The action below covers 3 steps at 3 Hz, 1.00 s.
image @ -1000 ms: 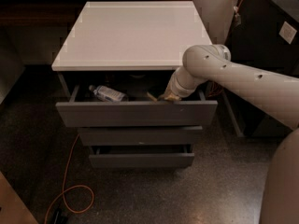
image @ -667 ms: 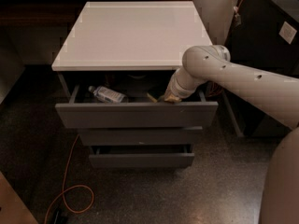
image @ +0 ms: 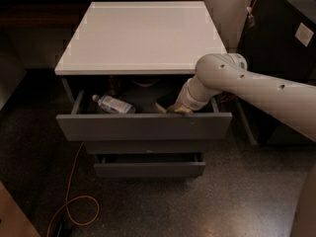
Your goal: Pick sponge from top drawer and place on counter
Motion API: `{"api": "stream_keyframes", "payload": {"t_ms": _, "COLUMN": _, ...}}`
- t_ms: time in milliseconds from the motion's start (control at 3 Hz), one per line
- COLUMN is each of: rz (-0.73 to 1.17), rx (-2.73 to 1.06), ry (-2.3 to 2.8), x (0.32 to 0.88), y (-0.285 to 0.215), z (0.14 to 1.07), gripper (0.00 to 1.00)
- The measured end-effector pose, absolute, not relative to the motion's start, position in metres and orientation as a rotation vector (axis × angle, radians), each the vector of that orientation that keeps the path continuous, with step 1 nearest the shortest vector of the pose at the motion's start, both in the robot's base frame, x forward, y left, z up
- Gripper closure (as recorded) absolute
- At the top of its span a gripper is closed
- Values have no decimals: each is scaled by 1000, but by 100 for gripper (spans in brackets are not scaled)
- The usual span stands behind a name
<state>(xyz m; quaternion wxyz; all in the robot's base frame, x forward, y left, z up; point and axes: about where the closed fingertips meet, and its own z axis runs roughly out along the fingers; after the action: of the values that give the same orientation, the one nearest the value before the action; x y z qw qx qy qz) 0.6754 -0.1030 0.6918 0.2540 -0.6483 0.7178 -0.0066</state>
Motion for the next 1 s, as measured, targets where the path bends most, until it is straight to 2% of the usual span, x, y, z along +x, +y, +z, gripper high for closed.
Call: {"api": "stream_keyframes", "payload": {"t_ms": 1000, "rz": 122, "rx": -1749, "ry": 1992, "x": 604, "y": -92, "z": 693, "gripper": 100}}
